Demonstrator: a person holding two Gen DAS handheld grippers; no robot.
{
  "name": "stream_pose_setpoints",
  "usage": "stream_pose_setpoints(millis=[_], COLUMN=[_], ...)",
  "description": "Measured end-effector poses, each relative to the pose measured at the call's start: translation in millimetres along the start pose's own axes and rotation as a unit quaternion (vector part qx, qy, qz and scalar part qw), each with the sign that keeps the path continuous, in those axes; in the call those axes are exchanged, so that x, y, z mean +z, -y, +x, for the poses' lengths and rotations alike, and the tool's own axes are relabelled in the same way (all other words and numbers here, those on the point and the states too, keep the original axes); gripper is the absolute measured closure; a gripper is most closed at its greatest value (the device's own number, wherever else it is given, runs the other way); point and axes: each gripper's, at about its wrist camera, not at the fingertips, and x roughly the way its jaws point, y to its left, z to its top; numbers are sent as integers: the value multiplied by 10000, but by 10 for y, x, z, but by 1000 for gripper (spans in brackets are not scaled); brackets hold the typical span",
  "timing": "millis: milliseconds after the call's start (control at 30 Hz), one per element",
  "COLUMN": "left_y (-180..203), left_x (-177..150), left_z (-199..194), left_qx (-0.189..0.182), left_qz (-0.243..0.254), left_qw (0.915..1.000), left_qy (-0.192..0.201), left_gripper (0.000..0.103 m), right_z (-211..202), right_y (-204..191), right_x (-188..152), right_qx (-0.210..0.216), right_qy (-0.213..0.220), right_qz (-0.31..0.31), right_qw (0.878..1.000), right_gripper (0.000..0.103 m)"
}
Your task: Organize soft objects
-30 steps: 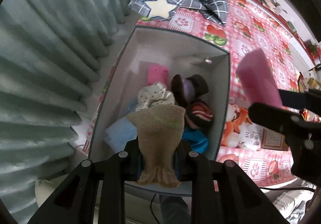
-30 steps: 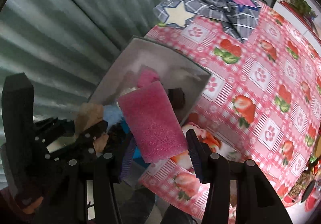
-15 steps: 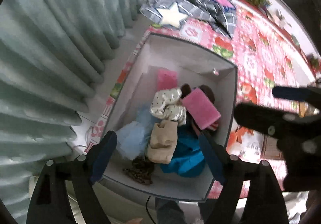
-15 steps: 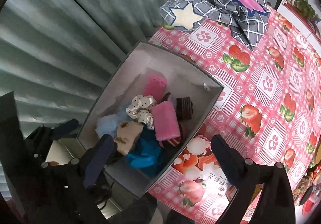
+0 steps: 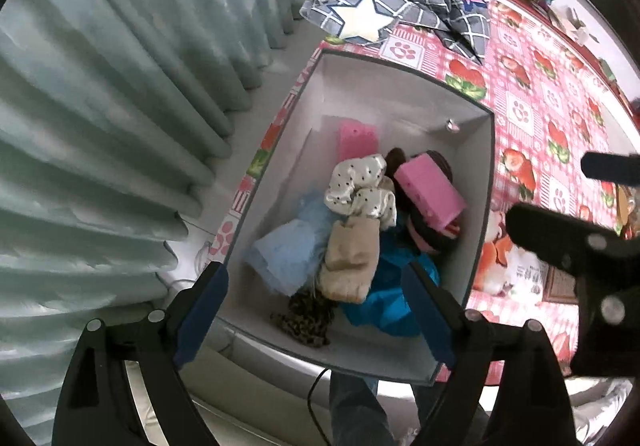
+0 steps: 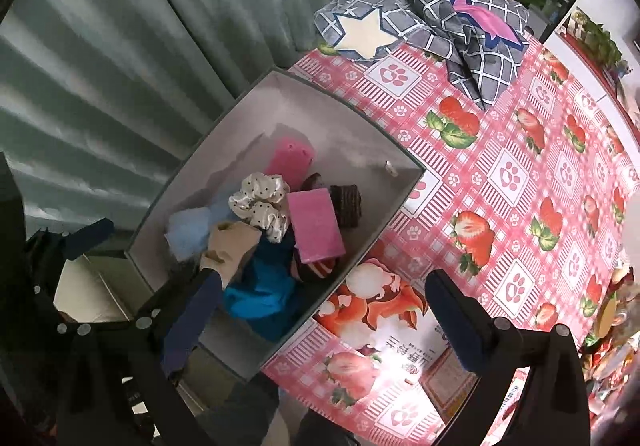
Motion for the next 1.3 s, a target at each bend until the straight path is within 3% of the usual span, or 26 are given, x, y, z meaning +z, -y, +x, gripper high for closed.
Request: stream_pose_setpoints(millis=[367,500,567,1300], left_y=[-12,-34,-34,-111], left_x=[-40,-48,-55,-131], left_z=[-140,-143,-143,-27], left_qx=[12,-123,-183,-262], left_qz=[115,86,82,102], left_qw=[9997,9997,9997,9995], left_qy=[210,170,130,-152], left_gripper=[8,8,0,0], right_z=[-33,-66,-82,-122], right_y=[-41,-53,-59,-150], right_x=[-52,-83,-104,-172], right_qx=[-92,-83,-75,-59], right_qy=[-42,-35,-32,27], right_qz=[-32,1,18,152], right_qw=[9999,10000,10000,9999], right_gripper=[1,1,1,1])
